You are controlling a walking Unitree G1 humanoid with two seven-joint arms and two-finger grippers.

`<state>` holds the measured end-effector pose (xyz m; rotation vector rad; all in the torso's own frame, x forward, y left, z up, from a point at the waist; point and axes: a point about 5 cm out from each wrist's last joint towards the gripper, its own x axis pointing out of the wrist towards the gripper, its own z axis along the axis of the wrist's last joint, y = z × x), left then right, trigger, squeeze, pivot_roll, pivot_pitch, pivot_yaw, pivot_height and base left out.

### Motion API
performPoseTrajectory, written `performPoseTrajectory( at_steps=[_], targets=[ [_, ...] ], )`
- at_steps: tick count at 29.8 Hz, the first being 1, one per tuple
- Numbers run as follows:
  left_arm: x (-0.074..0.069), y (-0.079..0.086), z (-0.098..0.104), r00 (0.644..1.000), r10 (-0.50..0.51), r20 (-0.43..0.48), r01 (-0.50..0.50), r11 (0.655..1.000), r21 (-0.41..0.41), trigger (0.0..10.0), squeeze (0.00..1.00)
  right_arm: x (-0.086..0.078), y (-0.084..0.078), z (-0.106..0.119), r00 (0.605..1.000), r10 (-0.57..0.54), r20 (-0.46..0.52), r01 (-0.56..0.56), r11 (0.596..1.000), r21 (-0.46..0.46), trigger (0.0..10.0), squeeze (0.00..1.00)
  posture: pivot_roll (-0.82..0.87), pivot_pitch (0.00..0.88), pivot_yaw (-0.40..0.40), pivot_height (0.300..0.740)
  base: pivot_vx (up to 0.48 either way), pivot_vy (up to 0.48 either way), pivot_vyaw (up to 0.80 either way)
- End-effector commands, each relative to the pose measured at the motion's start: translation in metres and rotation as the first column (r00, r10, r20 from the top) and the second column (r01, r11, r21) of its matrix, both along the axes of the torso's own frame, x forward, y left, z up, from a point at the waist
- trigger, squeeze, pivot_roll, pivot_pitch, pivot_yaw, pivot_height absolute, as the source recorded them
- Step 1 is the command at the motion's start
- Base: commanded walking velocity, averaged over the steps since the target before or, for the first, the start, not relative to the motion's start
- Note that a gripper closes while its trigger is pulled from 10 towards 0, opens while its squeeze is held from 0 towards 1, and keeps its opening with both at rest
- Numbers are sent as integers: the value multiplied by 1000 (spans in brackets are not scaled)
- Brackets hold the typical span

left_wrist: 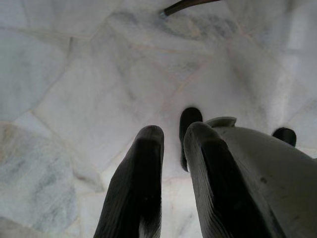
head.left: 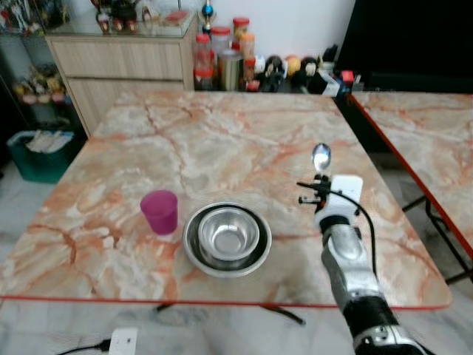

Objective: Setting the table

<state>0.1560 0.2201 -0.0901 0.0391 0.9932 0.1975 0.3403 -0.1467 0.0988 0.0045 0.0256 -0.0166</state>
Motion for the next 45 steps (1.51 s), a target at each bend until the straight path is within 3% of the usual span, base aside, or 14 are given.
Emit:
performPoseTrajectory(
  at_steps=[1,2,5,10,29,45],
  targets=[
    [-3,-3,-2,1000,9,-16,-9,1000,-2,10000,0,-1,-4,1,998,10,-55,-12,999,-44,10000,0,59,0,-42,728,0,0,0],
    [-1,-12,-3,1000,2,-20,-3,1000,-10,10000,0,-3,-8,-4,992,-4,-123,-4,998,-64,10000,0,60,0,-43,728,0,0,0],
    [0,-19,-4,1000,-3,-20,2,1000,-18,10000,0,-3,-11,-9,986,-32,-163,26,999,-40,10000,0,60,0,-43,728,0,0,0],
    [-3,-12,-4,1000,1,-25,-2,1000,-22,10000,0,0,-13,-13,970,-45,-237,33,998,-55,10000,0,64,0,-45,728,0,0,0],
    [-4,-10,-4,999,1,-33,-2,1000,-19,10000,0,4,0,-15,947,36,-320,-52,998,-41,10000,0,69,0,-47,728,0,0,0],
    [-5,-11,-5,999,-3,-38,2,1000,-21,10000,0,-5,9,-26,899,105,-425,-131,991,-33,10000,0,70,0,-48,728,0,0,0]
  ],
)
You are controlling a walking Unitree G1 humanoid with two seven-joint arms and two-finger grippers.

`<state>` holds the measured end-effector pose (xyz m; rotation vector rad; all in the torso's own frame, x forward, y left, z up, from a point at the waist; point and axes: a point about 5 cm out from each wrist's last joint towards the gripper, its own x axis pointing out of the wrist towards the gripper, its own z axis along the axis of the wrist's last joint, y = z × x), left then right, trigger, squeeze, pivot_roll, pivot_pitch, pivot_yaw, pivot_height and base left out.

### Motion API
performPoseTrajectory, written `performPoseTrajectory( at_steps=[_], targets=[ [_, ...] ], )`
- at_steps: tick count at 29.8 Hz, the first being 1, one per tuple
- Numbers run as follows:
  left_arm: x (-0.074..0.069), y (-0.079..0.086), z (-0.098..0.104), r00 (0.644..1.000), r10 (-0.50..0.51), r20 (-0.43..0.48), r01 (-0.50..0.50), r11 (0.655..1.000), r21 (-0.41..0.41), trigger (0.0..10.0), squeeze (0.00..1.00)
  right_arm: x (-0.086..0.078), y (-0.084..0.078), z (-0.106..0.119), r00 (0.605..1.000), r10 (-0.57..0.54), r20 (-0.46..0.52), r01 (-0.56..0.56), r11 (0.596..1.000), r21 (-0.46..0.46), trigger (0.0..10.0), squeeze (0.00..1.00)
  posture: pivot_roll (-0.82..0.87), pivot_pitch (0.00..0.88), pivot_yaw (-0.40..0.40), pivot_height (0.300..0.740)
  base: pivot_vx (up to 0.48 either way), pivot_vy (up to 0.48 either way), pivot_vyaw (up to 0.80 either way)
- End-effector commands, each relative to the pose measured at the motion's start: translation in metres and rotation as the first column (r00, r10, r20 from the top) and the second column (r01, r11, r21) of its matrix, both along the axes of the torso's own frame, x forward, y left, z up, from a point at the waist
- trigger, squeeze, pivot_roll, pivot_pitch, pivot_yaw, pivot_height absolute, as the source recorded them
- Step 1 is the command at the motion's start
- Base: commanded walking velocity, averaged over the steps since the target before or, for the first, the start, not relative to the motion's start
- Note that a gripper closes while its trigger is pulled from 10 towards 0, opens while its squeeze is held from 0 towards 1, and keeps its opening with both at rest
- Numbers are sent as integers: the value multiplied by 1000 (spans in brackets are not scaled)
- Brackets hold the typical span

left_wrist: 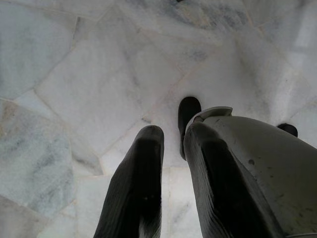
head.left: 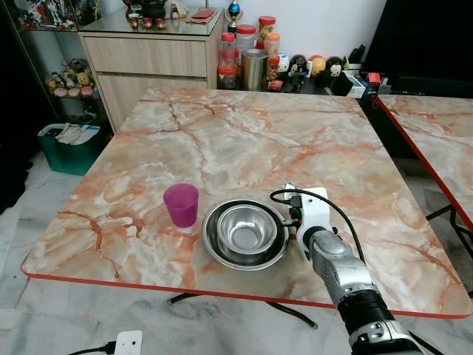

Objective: Setting the table

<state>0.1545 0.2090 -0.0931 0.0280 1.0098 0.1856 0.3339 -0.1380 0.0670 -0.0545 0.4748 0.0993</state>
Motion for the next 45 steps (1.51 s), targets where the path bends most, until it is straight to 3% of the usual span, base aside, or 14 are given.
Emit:
performPoseTrajectory(
  at_steps=[1,45],
  targets=[
    [-4,0,-2,1000,1,-23,-1,1000,-5,10000,0,1,-1,5,1000,6,10,-6,1000,-7,10000,0,69,0,-48,728,0,0,0],
    [-4,0,-2,999,-19,-32,19,1000,-4,10000,0,-15,-5,-8,997,29,-72,-32,999,-44,10000,0,70,0,-46,728,0,0,0]
  ],
)
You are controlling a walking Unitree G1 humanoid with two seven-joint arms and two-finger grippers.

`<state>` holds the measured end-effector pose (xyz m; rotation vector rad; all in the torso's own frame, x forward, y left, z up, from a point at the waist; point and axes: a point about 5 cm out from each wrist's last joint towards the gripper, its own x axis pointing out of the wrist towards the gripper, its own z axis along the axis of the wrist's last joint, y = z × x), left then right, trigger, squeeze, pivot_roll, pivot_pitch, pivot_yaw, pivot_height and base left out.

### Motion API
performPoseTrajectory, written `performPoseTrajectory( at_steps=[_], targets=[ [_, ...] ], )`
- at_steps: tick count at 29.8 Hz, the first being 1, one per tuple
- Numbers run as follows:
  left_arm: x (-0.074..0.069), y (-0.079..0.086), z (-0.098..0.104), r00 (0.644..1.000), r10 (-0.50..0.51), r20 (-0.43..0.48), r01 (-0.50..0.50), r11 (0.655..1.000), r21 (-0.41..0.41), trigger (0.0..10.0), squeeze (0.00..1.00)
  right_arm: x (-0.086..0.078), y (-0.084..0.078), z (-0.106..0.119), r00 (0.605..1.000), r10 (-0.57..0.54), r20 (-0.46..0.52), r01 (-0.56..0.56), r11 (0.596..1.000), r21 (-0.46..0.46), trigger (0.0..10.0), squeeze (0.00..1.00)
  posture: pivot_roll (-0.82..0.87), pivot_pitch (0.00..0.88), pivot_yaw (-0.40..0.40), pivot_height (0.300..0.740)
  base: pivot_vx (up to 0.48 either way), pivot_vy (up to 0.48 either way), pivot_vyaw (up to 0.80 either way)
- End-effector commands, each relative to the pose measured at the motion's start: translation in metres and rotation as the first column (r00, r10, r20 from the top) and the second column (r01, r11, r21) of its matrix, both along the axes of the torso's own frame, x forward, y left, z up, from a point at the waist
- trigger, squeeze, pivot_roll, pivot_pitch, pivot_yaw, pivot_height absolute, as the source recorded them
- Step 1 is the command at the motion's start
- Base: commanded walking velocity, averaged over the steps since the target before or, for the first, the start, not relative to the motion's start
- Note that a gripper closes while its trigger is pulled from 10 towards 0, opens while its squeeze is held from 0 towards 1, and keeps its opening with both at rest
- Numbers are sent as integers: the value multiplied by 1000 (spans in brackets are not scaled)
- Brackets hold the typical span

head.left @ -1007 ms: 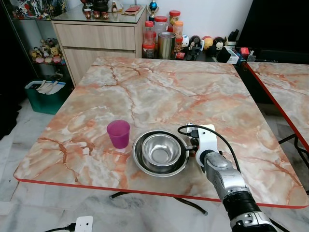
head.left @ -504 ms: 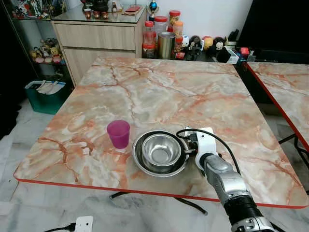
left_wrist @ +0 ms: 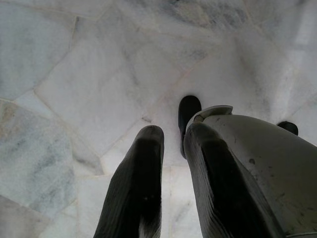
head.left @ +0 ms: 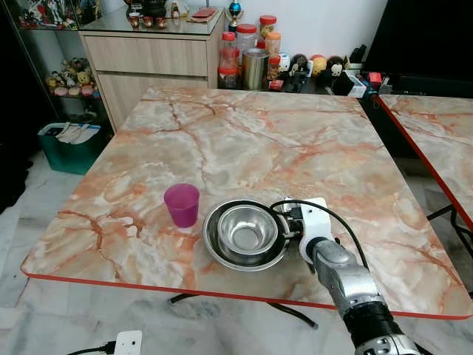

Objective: Setting the table

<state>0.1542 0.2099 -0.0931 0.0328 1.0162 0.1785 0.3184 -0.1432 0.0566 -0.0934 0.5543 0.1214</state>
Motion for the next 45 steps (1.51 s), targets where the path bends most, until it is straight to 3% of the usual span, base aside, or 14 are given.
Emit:
performPoseTrajectory(
  at_steps=[1,5,6,7,8,11,12,23,24,30,32,37,41,45],
  targets=[
    [-4,-1,-2,1000,-11,-26,11,1000,-5,10000,0,1,0,3,1000,2,7,-2,1000,-8,10000,0,70,0,-46,728,0,0,0],
    [-4,-1,-2,1000,-11,-25,10,1000,-5,10000,0,2,1,3,1000,2,9,-2,1000,-6,10000,0,70,0,-46,728,0,0,0],
    [-4,-1,-2,1000,-11,-25,11,1000,-5,10000,0,2,2,4,1000,2,11,-2,1000,-4,10000,416,69,0,-47,728,0,0,0],
    [-4,-1,-2,1000,-11,-25,11,1000,-5,10000,0,2,1,4,1000,2,12,-2,1000,-4,10000,710,69,0,-47,728,0,0,0],
    [-4,-1,-2,1000,-11,-25,11,1000,-5,10000,0,2,1,4,1000,1,13,-1,1000,-4,10000,855,69,0,-46,728,0,0,0],
    [-4,-1,-2,1000,-12,-26,12,1000,-5,10000,0,2,1,4,1000,0,14,0,1000,-3,10000,863,68,0,-46,728,0,0,0],
    [-4,-1,-2,1000,-12,-26,12,1000,-5,10000,0,2,1,4,1000,-2,15,2,1000,-3,10000,1000,68,0,-46,728,0,0,0],
    [-4,-1,-2,1000,-12,-27,12,1000,-7,10000,0,4,2,6,1000,-4,21,4,1000,-3,10000,1000,68,0,-46,728,0,0,0],
    [-4,-1,-2,1000,-12,-26,12,1000,-7,10000,0,5,2,8,999,-2,32,2,1000,-9,10000,0,70,0,-46,728,0,0,0],
    [-4,-1,-2,1000,-11,-24,11,1000,-9,10000,0,8,1,15,997,-8,78,10,1000,-26,10000,0,70,0,-46,728,0,0,0],
    [-4,-1,-2,1000,-10,-22,9,1000,-13,10000,0,13,-2,27,982,-18,190,24,999,-31,10000,0,67,0,-45,728,0,0,0],
    [-4,-1,-2,1000,-7,-17,7,1000,-18,10000,0,16,-2,39,957,-37,287,42,999,-10,10000,0,67,0,-46,728,0,0,0],
    [-3,-1,-2,1000,-4,-9,4,1000,-19,10000,0,20,-3,63,880,-88,468,59,995,77,10000,0,66,0,-45,728,0,0,0],
    [-3,-1,-1,1000,-3,-4,3,1000,-20,10000,0,20,-3,76,822,-111,559,59,992,110,10000,0,69,0,-46,728,0,0,0]
  ],
)
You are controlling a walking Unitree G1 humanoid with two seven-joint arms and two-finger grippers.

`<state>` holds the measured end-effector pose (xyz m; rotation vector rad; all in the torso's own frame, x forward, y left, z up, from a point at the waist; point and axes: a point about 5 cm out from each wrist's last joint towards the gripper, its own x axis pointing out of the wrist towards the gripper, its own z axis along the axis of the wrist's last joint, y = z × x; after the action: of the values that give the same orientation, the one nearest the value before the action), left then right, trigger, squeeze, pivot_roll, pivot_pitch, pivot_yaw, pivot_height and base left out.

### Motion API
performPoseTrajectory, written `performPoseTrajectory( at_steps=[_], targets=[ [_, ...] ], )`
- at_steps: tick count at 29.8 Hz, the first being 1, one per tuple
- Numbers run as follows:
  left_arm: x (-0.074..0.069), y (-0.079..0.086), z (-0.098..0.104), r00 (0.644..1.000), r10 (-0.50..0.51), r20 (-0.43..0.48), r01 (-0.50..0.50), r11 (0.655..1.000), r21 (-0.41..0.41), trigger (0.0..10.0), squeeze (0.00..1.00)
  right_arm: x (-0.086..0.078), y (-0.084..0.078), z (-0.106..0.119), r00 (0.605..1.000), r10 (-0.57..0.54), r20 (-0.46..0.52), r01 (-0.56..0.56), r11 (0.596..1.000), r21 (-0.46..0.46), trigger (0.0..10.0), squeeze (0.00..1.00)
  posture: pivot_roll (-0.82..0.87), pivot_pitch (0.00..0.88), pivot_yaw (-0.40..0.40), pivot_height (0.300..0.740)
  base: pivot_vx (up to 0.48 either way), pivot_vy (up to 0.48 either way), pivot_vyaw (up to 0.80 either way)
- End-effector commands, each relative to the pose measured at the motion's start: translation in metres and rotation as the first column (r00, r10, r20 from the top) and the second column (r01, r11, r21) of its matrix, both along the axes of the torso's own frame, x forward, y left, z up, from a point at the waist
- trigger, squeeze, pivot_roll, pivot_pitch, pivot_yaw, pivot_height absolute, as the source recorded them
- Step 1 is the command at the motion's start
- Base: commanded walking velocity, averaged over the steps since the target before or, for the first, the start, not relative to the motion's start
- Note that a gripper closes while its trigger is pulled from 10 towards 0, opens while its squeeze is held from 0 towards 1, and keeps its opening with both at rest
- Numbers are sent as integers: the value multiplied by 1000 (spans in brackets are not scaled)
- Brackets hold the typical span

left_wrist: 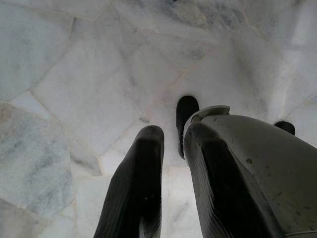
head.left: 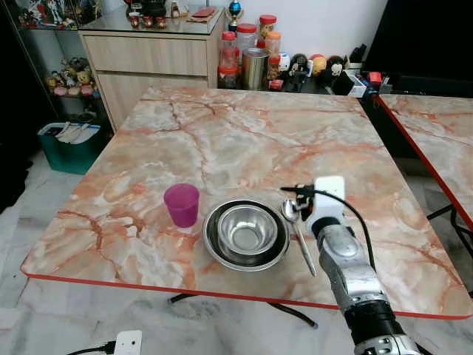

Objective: Setting the table

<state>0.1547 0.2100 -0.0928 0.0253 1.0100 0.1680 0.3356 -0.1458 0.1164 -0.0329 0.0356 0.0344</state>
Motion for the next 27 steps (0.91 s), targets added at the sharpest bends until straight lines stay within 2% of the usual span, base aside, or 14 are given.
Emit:
performPoseTrajectory(
  at_steps=[1,2,10,16,27],
  targets=[
    [-4,-1,-2,1000,2,-11,-2,1000,-9,10000,0,3,0,16,997,-8,81,7,1000,20,10000,0,69,0,-46,728,0,0,0],
    [-3,-1,-2,1000,-1,-9,1,1000,-6,10000,0,3,2,23,992,8,129,-12,1000,28,10000,0,67,0,-47,728,0,0,0],
    [-3,-3,-2,1000,-13,-9,13,1000,3,10000,0,4,7,28,985,45,164,-48,999,15,10000,0,63,0,-59,728,0,0,0],
    [-5,-2,-2,999,-23,-22,24,1000,17,10000,0,6,15,26,981,57,184,-63,998,25,10000,0,68,0,-46,728,0,-453,0],
    [-6,-1,-3,999,-40,-26,41,999,26,10000,0,6,10,24,979,51,195,-55,998,13,10000,0,60,0,-41,728,0,-470,0]
  ],
)
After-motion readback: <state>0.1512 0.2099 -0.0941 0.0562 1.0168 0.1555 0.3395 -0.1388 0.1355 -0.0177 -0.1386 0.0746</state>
